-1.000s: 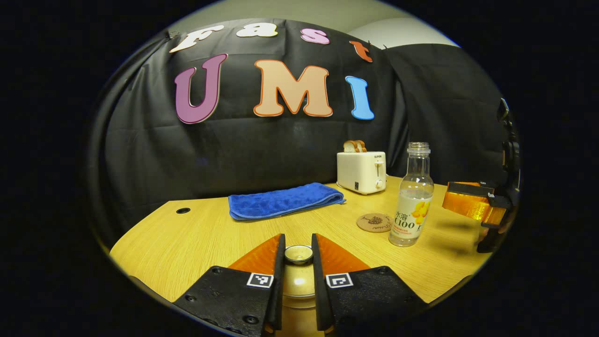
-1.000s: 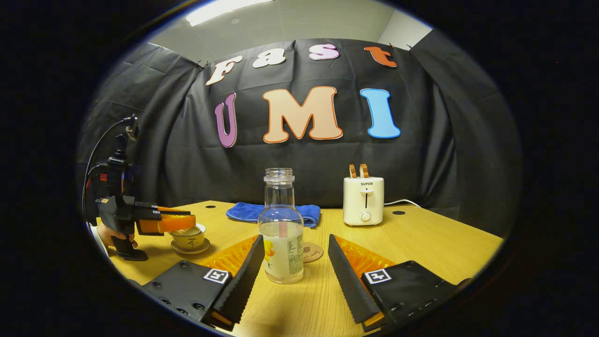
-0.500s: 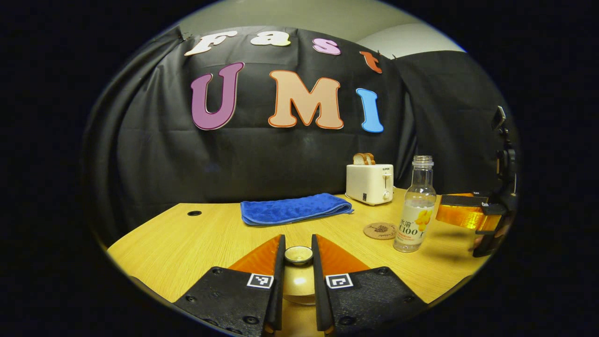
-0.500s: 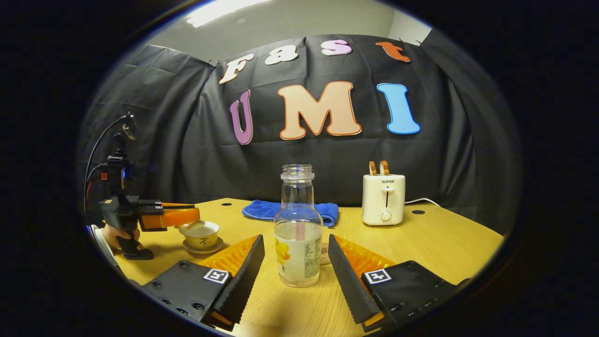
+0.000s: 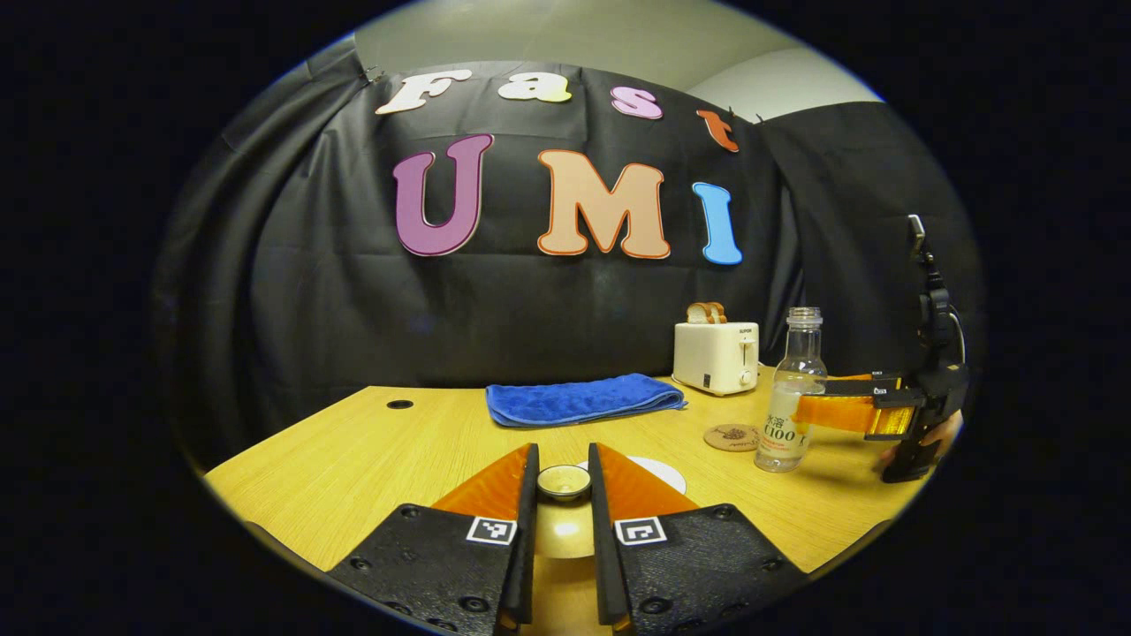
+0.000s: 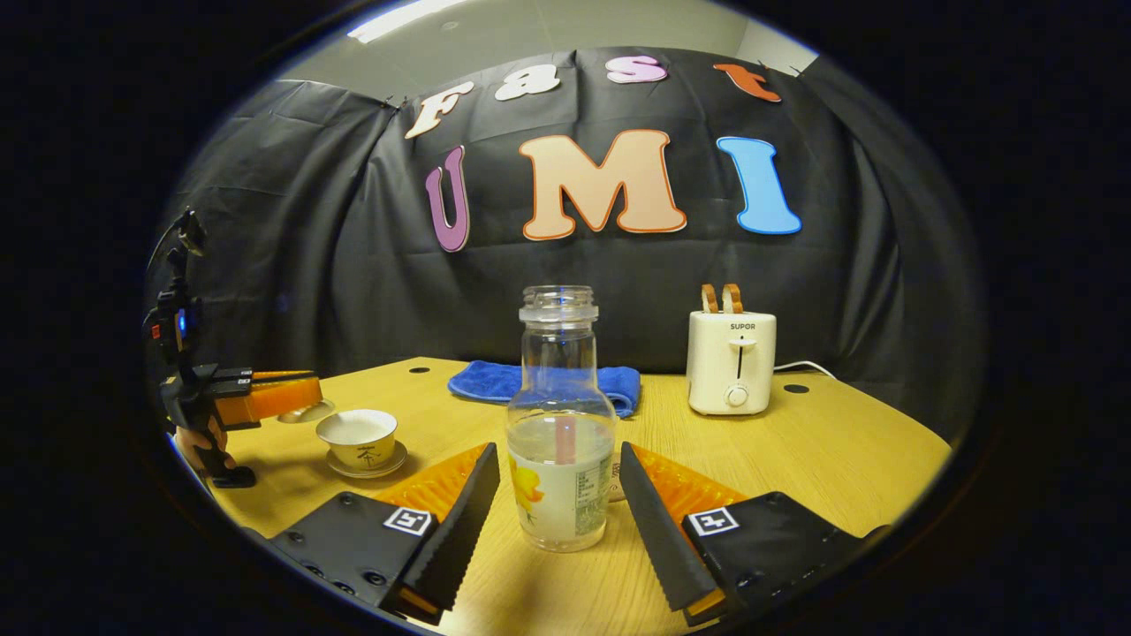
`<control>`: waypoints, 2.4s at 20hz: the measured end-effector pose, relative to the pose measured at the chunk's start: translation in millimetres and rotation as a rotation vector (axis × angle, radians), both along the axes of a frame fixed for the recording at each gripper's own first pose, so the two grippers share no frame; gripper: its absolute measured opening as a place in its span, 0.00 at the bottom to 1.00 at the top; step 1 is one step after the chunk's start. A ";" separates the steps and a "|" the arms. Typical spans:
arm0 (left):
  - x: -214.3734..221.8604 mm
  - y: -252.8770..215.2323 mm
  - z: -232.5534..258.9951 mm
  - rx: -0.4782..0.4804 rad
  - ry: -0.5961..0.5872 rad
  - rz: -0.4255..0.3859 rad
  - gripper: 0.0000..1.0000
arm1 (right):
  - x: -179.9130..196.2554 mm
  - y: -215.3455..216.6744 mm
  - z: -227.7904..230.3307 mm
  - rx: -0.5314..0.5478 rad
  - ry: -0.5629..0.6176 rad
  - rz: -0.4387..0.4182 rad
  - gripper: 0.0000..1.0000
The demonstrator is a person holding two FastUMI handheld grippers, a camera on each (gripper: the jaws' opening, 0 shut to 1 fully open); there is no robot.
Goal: Open the teacup lid with one hand, grasp the water bottle and pour water into the teacup with the other hand; after pouring, place the water bottle on the coaster and then close the teacup lid.
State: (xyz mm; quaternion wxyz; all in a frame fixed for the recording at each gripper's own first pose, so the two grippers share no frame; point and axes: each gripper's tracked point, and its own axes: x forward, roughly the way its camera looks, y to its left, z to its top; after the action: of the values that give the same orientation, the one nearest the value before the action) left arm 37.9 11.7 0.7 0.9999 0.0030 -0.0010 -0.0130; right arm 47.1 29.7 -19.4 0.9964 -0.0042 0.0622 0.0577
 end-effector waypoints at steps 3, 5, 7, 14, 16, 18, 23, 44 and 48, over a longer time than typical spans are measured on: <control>-4.5 9.0 0.7 0.000 -0.002 0.030 0.26 | 10.0 1.8 -3.6 -0.001 0.023 0.007 0.87; -6.9 12.5 0.0 0.000 -0.001 0.041 0.26 | 15.5 1.5 -7.1 -0.006 0.042 0.004 0.89; -10.2 14.9 -0.1 0.000 0.000 0.040 0.26 | 20.8 3.3 -11.7 -0.012 0.068 0.002 0.89; -13.6 37.0 0.5 0.001 0.002 0.076 0.26 | 31.0 5.3 -19.3 -0.027 0.116 -0.011 0.92; -13.7 42.6 0.8 0.002 0.003 0.084 0.27 | 34.7 5.9 -22.9 -0.035 0.115 -0.017 0.86; -14.9 46.9 0.3 0.002 0.002 0.089 0.26 | 30.8 5.3 -18.7 -0.050 0.107 -0.024 0.81; -13.7 49.4 0.8 0.002 0.004 0.095 0.26 | 28.5 5.1 -17.4 -0.091 0.105 -0.037 0.78; -15.4 51.0 1.1 0.001 0.007 0.096 0.26 | 44.4 51.4 13.8 -0.794 0.076 0.039 0.78; -14.9 50.8 1.6 0.001 0.007 0.096 0.26 | 52.5 57.5 -1.8 -0.936 0.072 0.044 0.79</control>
State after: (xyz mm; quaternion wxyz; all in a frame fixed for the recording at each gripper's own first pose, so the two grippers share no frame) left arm 23.0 62.5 2.3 0.9994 0.0033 0.0027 0.0352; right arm 99.5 87.1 -21.2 0.8832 -0.4522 0.1159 0.0446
